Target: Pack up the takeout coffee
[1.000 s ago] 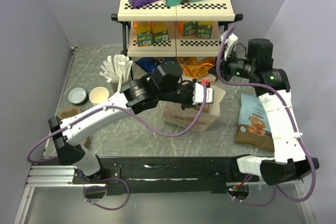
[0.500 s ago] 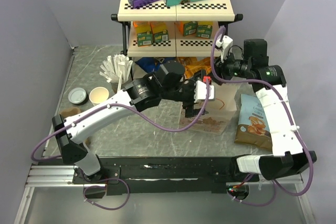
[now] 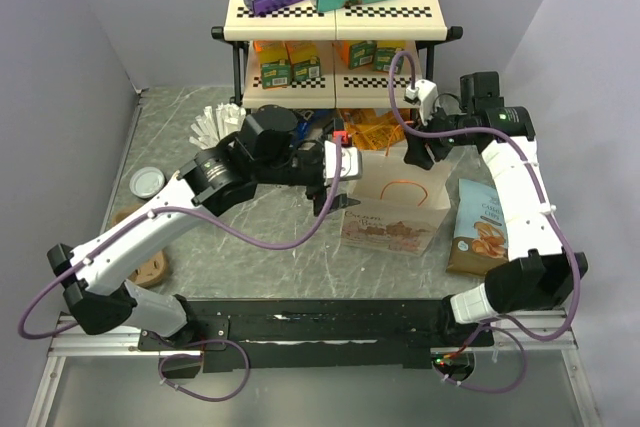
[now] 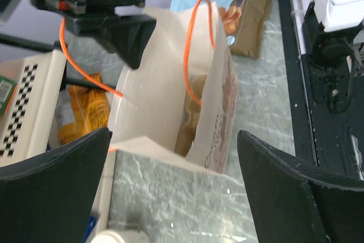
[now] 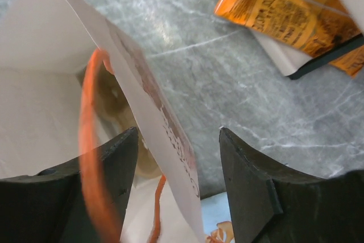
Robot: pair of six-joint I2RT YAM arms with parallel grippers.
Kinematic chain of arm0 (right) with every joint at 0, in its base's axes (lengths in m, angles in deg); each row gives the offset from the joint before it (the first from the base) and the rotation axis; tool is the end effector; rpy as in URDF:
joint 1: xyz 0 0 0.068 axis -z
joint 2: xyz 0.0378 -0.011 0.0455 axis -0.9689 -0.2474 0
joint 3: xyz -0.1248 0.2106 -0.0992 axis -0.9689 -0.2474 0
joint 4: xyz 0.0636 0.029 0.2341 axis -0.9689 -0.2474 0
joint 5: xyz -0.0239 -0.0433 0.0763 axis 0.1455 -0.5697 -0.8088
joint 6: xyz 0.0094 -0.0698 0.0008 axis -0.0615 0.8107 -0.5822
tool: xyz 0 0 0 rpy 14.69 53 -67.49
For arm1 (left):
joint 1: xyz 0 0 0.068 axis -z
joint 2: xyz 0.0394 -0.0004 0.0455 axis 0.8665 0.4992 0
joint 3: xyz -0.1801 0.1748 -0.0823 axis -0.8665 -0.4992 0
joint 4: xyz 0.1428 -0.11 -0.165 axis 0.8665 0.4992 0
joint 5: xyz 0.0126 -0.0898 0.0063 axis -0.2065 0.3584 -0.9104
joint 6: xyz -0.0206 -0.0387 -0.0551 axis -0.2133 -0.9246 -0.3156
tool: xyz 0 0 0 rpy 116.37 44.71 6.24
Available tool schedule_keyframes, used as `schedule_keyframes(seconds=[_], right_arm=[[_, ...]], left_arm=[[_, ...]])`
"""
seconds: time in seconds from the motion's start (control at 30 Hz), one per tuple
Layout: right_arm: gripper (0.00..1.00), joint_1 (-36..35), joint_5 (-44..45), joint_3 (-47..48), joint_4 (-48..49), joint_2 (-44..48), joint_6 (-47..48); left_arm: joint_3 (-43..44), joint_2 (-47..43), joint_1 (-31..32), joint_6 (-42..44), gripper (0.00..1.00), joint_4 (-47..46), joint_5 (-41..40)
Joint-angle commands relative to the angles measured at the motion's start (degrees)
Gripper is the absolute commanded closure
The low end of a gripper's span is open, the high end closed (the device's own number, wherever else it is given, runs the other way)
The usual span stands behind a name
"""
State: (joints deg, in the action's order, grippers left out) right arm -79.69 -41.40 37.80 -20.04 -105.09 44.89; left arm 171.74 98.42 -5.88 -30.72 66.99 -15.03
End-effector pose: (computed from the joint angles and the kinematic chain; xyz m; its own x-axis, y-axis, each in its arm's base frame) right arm 0.2701 0.0507 0.3726 -0.3399 -0.5616 -0.7544 -0.8071 0.5860 -0.0726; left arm 0.1556 -0.2572 0.4374 0.2916 0.3166 -0.9026 0.9435 0.0602 0.3260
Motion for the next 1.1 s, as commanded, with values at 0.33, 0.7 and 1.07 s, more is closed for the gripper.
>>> schedule_keyframes(seconds=[0.33,0.7,1.07], right_arm=[[1.0,0.5,-4.5,3.2,-3.6,3.0,6.9],[1.0,-13.9,10.6,-25.6,18.6,29.9,9.2],[1.0,-20.8,14.5,-27.1,17.9,33.3,9.0]], left_arm=[[-4.2,-7.3,-5.7,-0.7,0.01,0.6,-10.0],[-8.5,-9.8,-8.0,-1.1,0.01,-2.4,-11.3],[-8.7,-9.7,-8.1,-2.1,0.01,-2.2,-11.3]])
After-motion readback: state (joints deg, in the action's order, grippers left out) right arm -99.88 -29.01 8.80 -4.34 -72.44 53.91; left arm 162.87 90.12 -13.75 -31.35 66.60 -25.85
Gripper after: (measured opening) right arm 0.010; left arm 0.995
